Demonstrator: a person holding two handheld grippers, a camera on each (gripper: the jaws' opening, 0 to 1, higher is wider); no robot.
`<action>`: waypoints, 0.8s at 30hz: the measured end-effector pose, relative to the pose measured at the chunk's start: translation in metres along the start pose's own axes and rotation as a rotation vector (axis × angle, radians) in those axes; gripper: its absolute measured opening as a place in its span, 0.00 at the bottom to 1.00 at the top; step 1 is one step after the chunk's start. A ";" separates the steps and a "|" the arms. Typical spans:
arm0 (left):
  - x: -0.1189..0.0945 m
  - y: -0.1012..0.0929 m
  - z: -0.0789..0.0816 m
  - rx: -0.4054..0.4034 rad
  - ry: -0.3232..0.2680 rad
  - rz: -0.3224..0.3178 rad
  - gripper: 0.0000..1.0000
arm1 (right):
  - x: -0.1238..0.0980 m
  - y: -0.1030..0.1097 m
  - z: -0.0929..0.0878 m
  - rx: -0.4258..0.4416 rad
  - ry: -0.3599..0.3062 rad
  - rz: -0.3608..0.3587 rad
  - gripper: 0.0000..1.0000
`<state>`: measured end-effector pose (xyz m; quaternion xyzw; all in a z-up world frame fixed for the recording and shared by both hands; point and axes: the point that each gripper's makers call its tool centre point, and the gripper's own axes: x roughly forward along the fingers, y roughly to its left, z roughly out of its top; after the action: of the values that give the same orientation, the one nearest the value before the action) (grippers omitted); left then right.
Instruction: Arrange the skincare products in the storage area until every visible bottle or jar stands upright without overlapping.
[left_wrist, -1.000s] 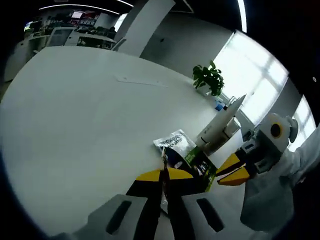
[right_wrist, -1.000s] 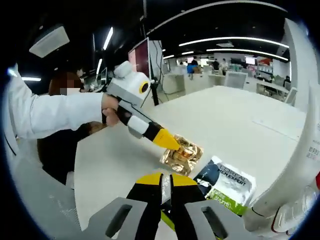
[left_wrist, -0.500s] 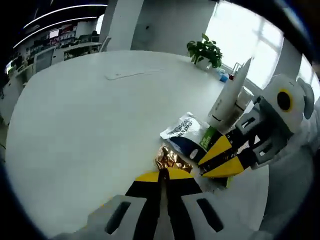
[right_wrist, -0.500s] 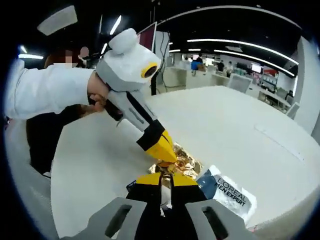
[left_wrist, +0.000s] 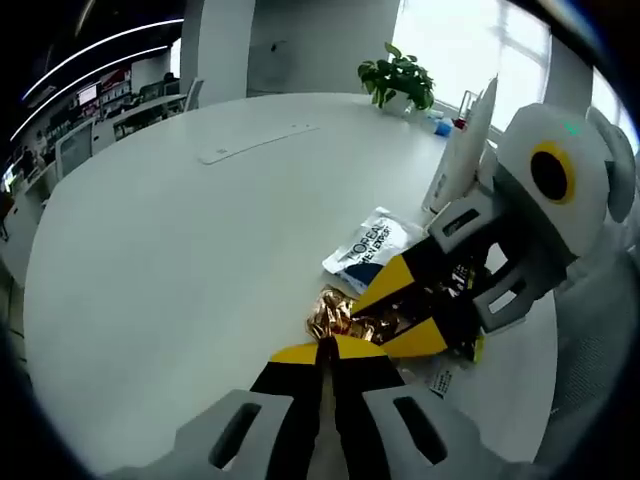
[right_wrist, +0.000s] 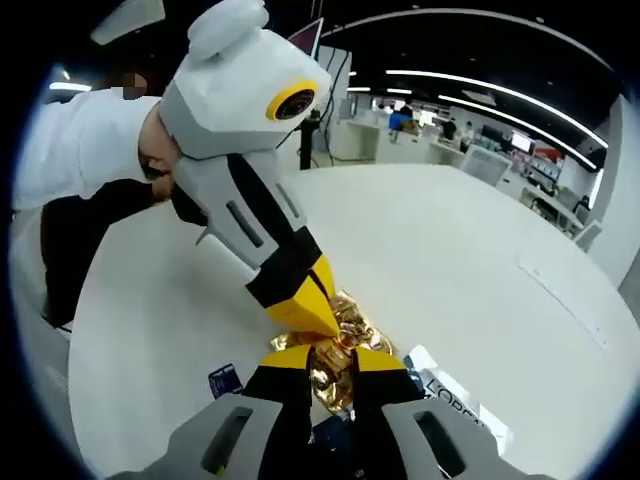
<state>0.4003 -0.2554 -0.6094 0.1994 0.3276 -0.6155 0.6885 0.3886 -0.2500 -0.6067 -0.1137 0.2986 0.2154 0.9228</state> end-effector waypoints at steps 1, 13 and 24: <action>-0.001 -0.002 0.000 0.010 -0.001 0.002 0.00 | 0.002 -0.001 0.002 0.005 -0.007 -0.005 0.07; -0.004 -0.014 -0.002 0.097 0.017 -0.020 0.00 | 0.006 -0.001 0.000 0.009 0.007 -0.013 0.09; 0.000 -0.009 -0.002 0.190 0.044 -0.089 0.01 | 0.006 0.005 -0.006 0.022 0.031 0.014 0.07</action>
<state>0.3908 -0.2557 -0.6099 0.2627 0.2912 -0.6692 0.6312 0.3871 -0.2460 -0.6157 -0.1046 0.3162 0.2169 0.9176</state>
